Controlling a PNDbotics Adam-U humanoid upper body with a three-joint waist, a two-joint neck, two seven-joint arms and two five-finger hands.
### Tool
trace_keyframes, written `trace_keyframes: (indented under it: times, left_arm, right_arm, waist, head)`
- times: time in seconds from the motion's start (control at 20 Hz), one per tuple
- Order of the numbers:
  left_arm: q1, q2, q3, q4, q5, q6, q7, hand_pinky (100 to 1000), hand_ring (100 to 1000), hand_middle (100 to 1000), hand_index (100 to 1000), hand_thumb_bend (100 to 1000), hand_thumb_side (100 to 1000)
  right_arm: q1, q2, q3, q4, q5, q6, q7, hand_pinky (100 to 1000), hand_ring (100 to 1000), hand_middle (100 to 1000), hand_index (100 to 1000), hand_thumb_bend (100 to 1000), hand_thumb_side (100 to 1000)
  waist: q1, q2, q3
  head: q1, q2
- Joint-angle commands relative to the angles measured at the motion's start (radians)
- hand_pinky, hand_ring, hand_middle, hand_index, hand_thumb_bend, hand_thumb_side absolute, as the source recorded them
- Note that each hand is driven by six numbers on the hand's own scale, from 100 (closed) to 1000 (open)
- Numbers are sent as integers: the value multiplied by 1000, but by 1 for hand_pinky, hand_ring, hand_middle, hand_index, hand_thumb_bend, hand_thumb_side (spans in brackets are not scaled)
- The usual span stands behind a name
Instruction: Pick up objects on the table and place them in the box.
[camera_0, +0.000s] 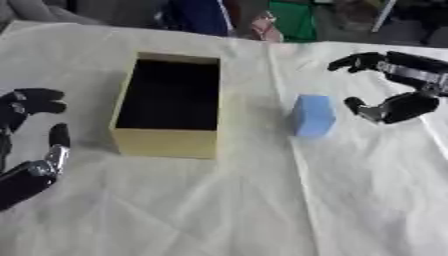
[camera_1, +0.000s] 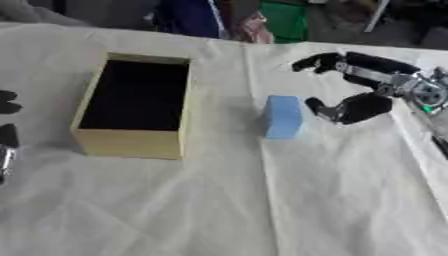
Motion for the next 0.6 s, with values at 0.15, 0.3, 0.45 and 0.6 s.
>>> trace_keyframes:
  times: [0.15,0.3,0.45,0.6]
  left_arm:
    - [-7,20,-3,-10,0,-1,-5,842,739,738,704,100,267]
    - [-7,20,-3,-10,1,0,-5,842,739,738,705,100,266]
    - [-6,19,-3,-9,1,0,-6,843,739,739,707,100,266]
    - [-6,18,-3,-9,1,0,-7,843,740,739,708,100,266]
  right_arm:
    - [-39,-3,6,20,74,-9,39,932,1000,941,1000,100,421]
    - [-52,10,13,34,125,-17,40,931,1000,955,1000,100,368]
    - [-64,25,15,55,189,-27,25,933,1000,972,1000,100,349]
    - [-70,38,16,86,239,-37,6,935,1000,983,1000,100,328]
  waist:
    - [3,-23,-2]
    - [4,-23,-1]
    - [4,-24,0]
    - [3,-24,0]
  head:
    - [-10,-10]
    - [-13,-11]
    - [-15,-12]
    - [-16,-13]
